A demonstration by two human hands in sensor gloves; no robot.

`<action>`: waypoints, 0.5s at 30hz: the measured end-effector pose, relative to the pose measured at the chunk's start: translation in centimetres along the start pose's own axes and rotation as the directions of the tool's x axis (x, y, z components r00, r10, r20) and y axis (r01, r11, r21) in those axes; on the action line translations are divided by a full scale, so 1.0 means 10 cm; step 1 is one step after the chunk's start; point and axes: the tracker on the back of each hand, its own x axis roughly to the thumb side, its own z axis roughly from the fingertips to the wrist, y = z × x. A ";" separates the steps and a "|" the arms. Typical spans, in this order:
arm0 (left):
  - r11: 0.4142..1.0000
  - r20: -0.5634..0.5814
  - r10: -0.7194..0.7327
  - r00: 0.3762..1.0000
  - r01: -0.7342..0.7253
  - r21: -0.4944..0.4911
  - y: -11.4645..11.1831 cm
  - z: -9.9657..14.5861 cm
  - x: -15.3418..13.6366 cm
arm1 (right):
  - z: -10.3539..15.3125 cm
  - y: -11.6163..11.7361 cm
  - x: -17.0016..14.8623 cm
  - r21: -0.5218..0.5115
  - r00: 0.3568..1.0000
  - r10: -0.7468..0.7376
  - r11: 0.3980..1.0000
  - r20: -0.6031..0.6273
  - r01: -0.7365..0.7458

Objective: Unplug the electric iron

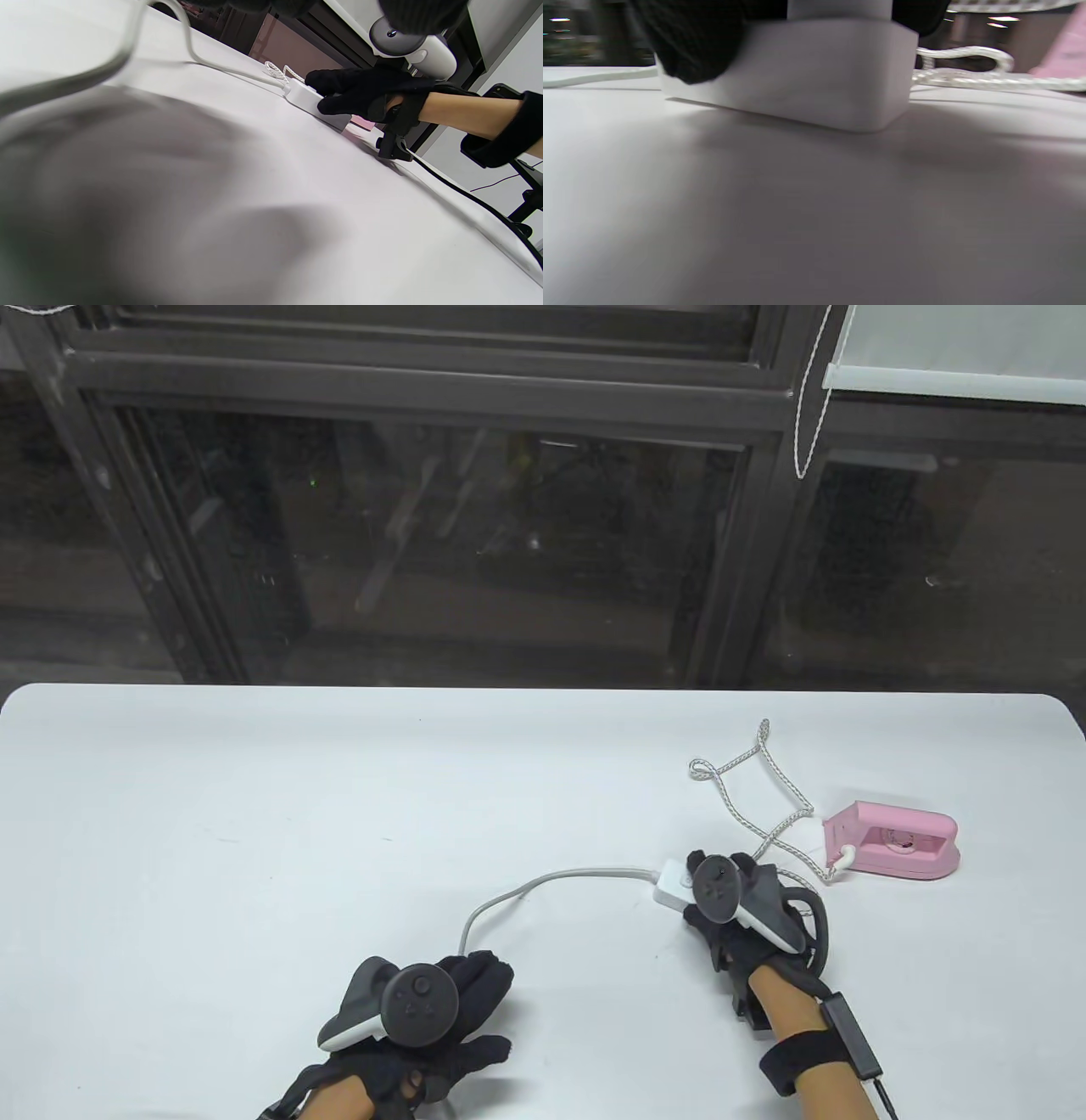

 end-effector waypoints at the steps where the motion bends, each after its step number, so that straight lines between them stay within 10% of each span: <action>1: 1.000 0.003 0.002 1.000 -0.002 0.000 0.00 0.00 0.00 | 0.07 0.01 0.14 -0.021 0.998 0.030 0.999 0.063 -0.029; 15: 0.952 -0.057 -0.201 0.978 0.181 -0.245 -0.26 0.03 0.15 | 1.23 0.07 1.70 0.004 0.880 0.123 0.990 0.459 -0.140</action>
